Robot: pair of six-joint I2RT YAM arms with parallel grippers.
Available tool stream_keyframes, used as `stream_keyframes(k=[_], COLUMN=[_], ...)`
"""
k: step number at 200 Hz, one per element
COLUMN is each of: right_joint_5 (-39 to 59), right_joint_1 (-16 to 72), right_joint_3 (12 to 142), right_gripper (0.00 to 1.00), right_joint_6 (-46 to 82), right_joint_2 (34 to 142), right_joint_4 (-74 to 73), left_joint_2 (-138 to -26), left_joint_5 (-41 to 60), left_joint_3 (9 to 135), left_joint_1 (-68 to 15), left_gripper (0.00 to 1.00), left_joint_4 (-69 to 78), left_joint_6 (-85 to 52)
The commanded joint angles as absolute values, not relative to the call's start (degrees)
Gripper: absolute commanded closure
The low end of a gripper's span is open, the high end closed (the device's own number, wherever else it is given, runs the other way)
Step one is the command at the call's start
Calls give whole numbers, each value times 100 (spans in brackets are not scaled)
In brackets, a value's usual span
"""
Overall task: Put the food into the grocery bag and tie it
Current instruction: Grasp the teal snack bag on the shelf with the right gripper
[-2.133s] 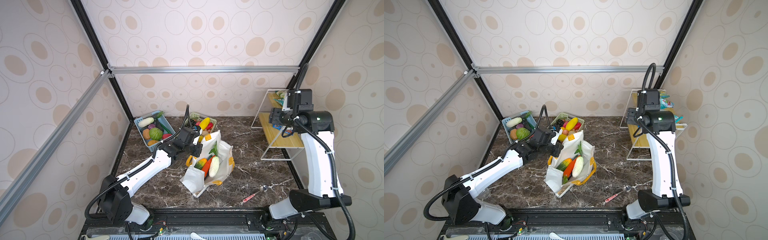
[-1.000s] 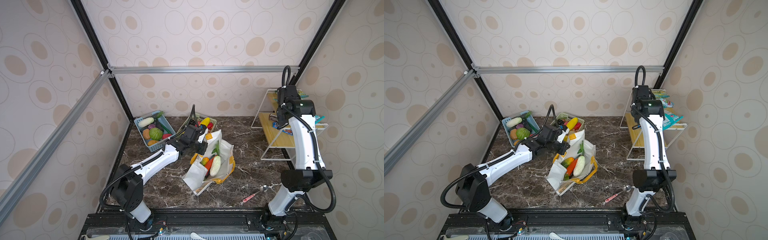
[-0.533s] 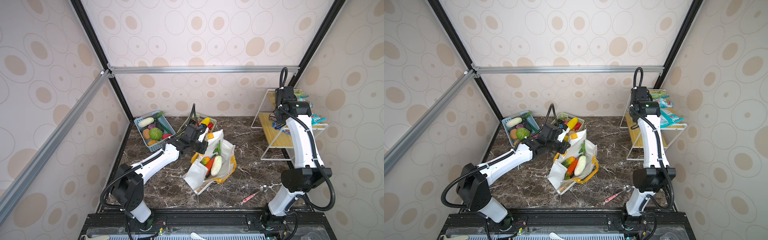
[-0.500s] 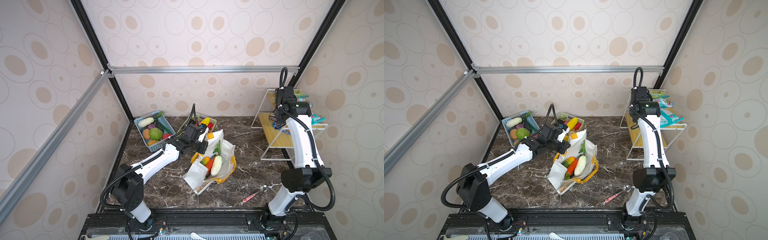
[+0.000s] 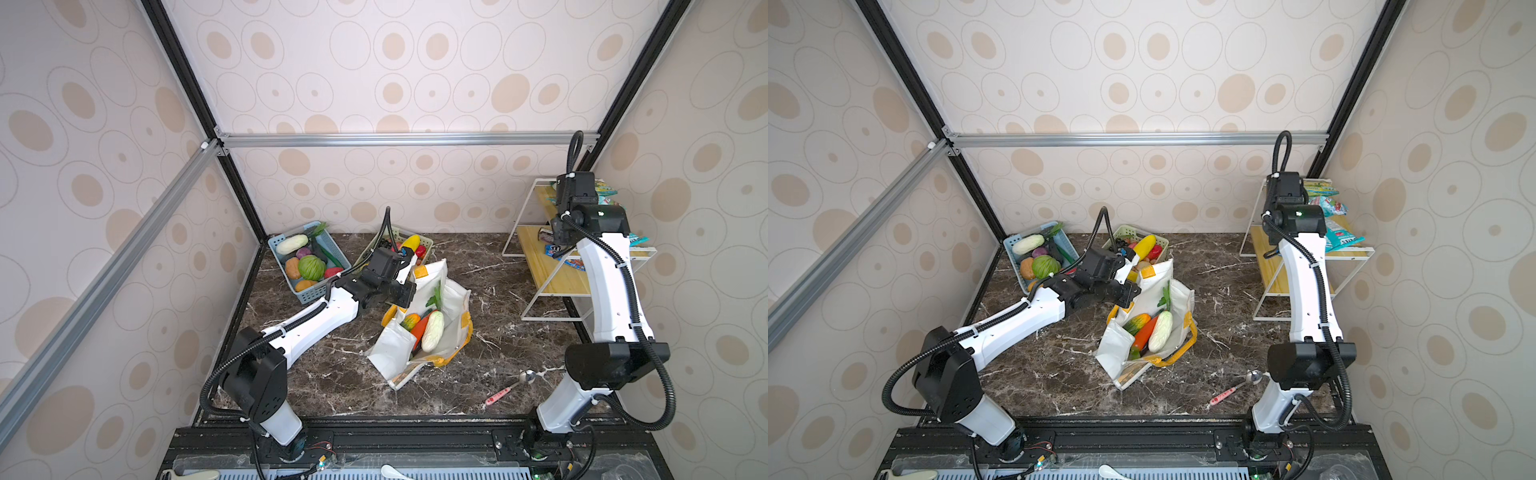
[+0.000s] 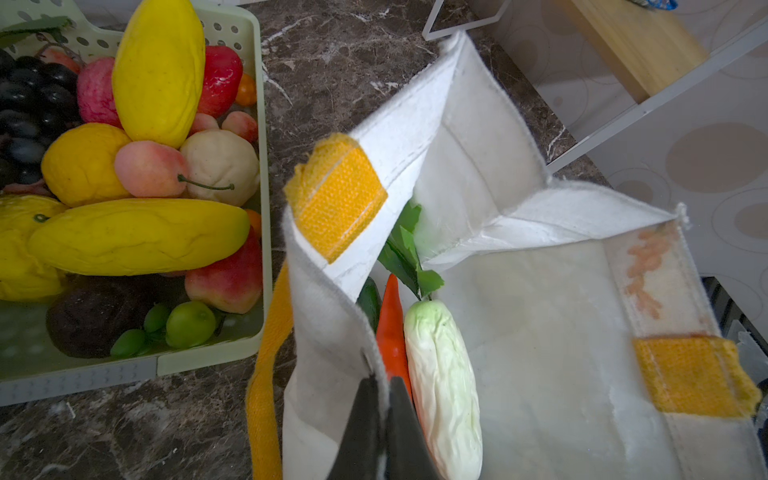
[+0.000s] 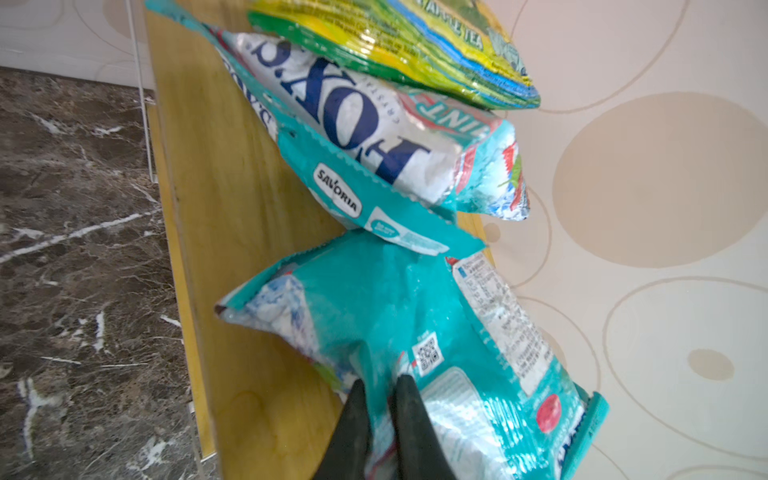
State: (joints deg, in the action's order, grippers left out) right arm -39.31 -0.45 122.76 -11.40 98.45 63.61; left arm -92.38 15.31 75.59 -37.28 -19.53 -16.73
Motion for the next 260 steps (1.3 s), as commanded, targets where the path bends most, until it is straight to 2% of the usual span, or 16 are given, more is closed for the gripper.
stream_keyframes(k=[1, 77, 186, 199, 219, 231, 260], right_joint_5=[-3598, -2687, -626, -581, -819, -1023, -1564], right_joint_1=[-44, -42, -43, -42, -41, -44, 92], right_joint_3=[12305, 12594, 12242, 12233, 12441, 12519, 12342], right_gripper=[86, 87, 85, 79, 53, 43, 31], right_joint_6=[-972, -598, 143, 64, -230, -353, -688], right_joint_2=[9497, 9063, 8542, 8561, 8717, 8771, 8811], right_joint_4=[6268, 6288, 5845, 5945, 6430, 6668, 6847], left_joint_2=[-9264, -9229, -9229, -9224, -9235, -9259, -9363], left_joint_5=[1509, 1432, 1351, 1352, 1362, 1363, 1428], left_joint_3=[7822, 7787, 7761, 7760, 7761, 7778, 7872], left_joint_1=[-3697, -3700, -3686, -3690, -3692, -3691, -3687], left_gripper=[100, 100, 100, 100, 100, 100, 100], left_joint_4=[-2022, -1986, -1961, -1960, -1960, -1979, -1978], left_joint_6=[-1670, -1723, -1741, -1749, -1746, -1742, -1732])
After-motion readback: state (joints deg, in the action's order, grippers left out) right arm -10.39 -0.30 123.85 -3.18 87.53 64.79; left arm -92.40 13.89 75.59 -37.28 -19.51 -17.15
